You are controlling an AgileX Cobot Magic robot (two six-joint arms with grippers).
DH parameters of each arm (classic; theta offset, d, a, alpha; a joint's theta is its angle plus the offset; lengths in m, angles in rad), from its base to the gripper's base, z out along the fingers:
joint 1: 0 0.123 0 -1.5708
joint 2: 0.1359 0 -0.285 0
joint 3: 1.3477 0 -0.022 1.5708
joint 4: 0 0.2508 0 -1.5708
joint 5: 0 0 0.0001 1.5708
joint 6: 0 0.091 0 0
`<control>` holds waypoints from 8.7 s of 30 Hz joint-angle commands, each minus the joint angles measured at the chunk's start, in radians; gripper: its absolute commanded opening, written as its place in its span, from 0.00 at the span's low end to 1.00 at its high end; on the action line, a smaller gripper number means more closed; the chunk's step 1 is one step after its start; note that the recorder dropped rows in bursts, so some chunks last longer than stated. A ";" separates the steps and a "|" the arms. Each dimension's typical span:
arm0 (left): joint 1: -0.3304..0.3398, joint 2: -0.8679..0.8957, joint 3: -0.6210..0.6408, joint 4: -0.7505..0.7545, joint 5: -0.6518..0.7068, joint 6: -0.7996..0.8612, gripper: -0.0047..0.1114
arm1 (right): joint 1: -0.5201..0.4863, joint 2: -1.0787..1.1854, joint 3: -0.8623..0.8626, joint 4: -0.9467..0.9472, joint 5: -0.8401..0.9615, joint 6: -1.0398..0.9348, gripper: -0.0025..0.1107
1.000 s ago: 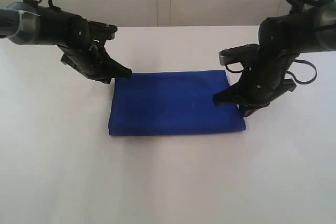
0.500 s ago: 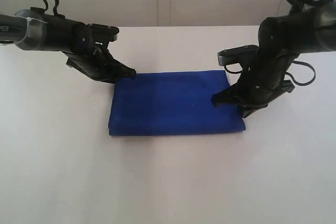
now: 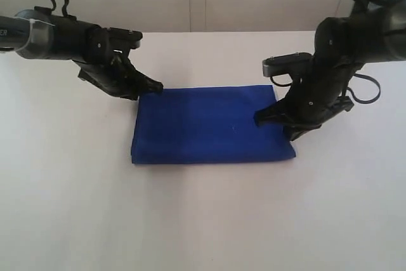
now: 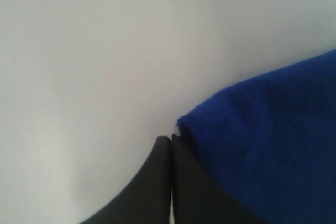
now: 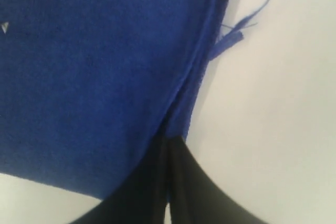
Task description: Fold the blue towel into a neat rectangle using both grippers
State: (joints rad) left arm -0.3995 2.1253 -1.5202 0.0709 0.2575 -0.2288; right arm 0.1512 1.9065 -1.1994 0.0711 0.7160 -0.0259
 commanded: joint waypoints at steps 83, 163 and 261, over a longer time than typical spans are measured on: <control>0.078 -1.614 0.878 -0.097 0.157 0.107 0.04 | -0.042 -1.650 0.646 -0.135 -0.144 0.071 0.02; 0.078 -1.614 0.924 -0.097 0.106 0.128 0.04 | -0.181 -1.907 1.071 -0.142 -0.317 0.075 0.02; 0.317 -2.125 0.938 -0.093 0.109 0.128 0.04 | -0.181 -1.907 1.199 -0.140 -0.373 0.075 0.02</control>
State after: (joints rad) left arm -0.0834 0.0059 -0.5971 -0.0113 0.3708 -0.1033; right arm -0.0269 0.0036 -0.0053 -0.0662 0.3569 0.0500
